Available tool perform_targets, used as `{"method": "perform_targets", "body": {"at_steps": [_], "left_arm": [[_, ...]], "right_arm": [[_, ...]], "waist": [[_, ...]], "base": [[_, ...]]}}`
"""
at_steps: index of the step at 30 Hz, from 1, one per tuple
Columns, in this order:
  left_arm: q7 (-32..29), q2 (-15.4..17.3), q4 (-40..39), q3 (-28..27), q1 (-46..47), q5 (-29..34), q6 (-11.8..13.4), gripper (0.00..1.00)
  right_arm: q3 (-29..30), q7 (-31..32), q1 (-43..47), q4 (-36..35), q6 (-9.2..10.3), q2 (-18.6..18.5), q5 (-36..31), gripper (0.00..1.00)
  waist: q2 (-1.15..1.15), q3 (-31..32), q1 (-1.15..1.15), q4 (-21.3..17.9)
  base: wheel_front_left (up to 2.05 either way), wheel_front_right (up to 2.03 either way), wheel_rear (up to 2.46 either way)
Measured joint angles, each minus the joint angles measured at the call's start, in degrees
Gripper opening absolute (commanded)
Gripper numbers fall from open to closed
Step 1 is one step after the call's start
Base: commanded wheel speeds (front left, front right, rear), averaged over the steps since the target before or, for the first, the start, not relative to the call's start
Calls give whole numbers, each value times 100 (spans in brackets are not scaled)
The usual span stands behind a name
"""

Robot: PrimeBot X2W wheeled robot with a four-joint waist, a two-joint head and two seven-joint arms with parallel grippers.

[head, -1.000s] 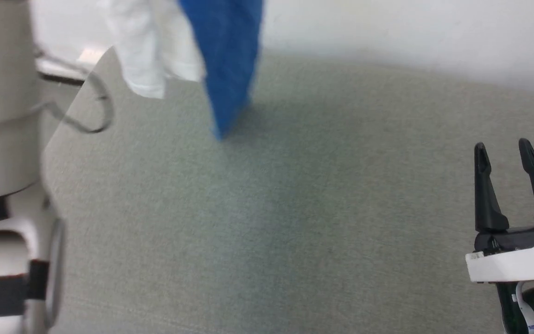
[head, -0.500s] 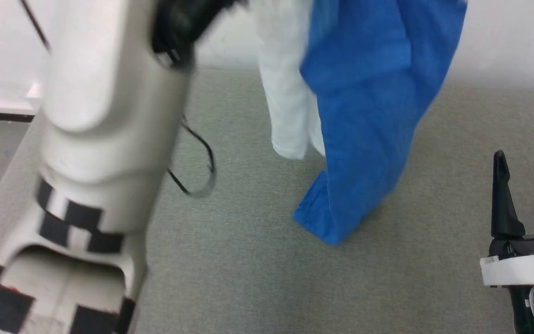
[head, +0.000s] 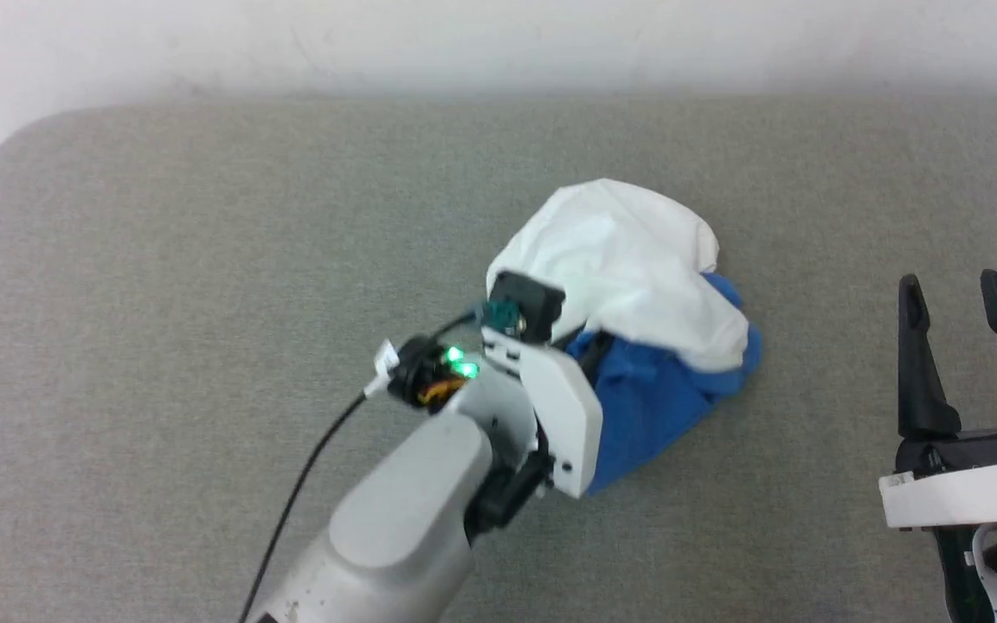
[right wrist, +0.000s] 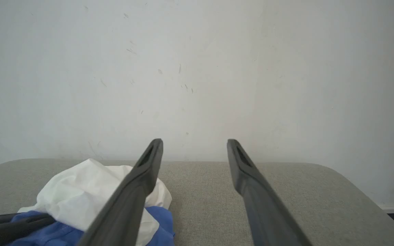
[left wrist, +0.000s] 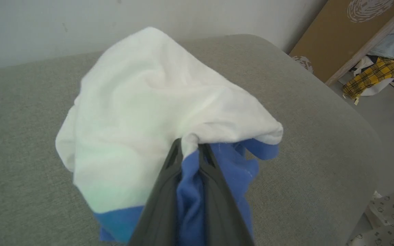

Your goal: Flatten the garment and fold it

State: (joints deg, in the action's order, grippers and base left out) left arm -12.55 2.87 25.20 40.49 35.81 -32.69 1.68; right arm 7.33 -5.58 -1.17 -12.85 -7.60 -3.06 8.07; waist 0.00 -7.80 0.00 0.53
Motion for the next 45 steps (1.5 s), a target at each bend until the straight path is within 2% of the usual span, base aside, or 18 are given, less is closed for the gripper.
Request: {"method": "perform_targets", "body": {"at_steps": [4,5,6,7,14,16,19,24,27,29,32,35,40,42,45], "left_arm": [[479,-3,374,312,-79,-222,245,0],[605,4,421,378,-60,-254,288,9],[738,3,435,412,-44,-336,320,44],[870,0,431,442,-7,-425,364,100],[1881,11,112,350,467,-517,664,100],[2161,145,-152,248,446,-445,802,100],[2468,592,-721,73,215,-218,1107,100],[2681,1390,-1886,-292,-904,245,1848,100],[2726,1686,-2644,-565,-1741,545,2207,100],[2728,1761,-3129,-799,-2298,821,2398,100],[2728,1558,-3742,-1317,-3160,989,2611,100],[2727,1262,-3988,-1596,-3744,1189,2527,100],[2728,845,-4033,-1811,-3913,1530,2043,100],[2728,691,-4020,-1863,-3895,1640,1861,100],[2728,486,-3951,-1950,-3834,1803,1640,100]], "right_arm": [[-14,10,-4,11,0,0,8,100],[-11,10,-4,8,0,0,8,100],[-3,10,-4,7,0,1,8,100],[15,10,-4,8,0,0,7,100],[40,54,10,33,0,0,35,100],[45,58,34,34,0,1,44,100],[70,58,120,35,0,0,102,100],[145,59,365,64,0,0,161,100],[181,59,504,81,0,1,163,100],[193,60,566,108,0,0,171,100],[205,60,655,180,0,0,215,100],[248,60,740,270,0,0,272,100],[227,348,612,236,0,-37,327,100],[110,616,342,186,0,-285,411,100],[-55,1181,-243,187,0,-859,632,100]], "waist": [[0,-174,0,-73],[0,-209,0,-84],[0,-242,0,-90],[0,-263,1,-84],[0,-175,0,89],[0,-92,-1,140],[0,19,0,220],[0,104,-1,350],[0,88,-1,383],[0,52,0,388],[0,8,-1,401],[0,-14,-1,467],[0,-68,-1,602],[0,-121,-1,635],[0,-231,0,664]], "base": [[0,0,0],[0,0,0],[0,0,0],[0,0,0],[0,0,0],[0,0,0],[0,0,0],[0,0,0],[0,0,0],[0,0,0],[0,0,0],[0,0,0],[0,0,0],[0,0,0],[0,0,0]]}}
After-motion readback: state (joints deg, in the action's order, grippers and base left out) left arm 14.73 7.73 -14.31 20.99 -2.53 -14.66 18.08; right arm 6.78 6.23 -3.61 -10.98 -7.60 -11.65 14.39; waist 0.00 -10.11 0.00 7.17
